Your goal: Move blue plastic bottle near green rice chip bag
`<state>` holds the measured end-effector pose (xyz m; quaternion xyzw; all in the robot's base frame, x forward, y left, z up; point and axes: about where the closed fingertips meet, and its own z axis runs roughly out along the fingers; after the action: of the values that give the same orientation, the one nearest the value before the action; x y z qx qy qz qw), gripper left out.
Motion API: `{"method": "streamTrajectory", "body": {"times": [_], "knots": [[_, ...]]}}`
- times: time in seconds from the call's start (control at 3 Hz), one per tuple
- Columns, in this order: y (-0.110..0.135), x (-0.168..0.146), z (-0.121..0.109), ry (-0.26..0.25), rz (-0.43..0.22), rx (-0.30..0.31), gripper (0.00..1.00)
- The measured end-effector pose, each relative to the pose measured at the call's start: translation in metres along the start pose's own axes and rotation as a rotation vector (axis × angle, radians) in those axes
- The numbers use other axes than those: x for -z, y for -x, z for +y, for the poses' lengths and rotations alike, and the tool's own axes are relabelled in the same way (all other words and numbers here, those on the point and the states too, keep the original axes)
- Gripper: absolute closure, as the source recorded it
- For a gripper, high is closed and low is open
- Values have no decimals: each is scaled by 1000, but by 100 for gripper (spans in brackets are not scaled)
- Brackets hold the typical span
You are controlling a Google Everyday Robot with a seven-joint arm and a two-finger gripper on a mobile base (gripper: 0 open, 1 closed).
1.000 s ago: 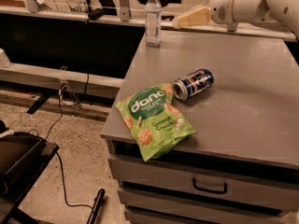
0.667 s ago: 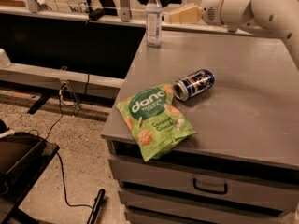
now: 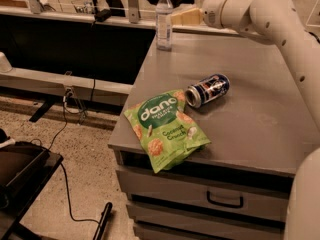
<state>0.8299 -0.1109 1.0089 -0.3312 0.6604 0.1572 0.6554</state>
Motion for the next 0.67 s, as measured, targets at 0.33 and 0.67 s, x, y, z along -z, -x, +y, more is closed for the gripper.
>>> {"method": "streamTrajectory", "body": {"times": [0.33, 0.67], "knots": [[-5, -15, -3, 20, -5, 34, 0], [-10, -27, -6, 40, -3, 54, 0]]}}
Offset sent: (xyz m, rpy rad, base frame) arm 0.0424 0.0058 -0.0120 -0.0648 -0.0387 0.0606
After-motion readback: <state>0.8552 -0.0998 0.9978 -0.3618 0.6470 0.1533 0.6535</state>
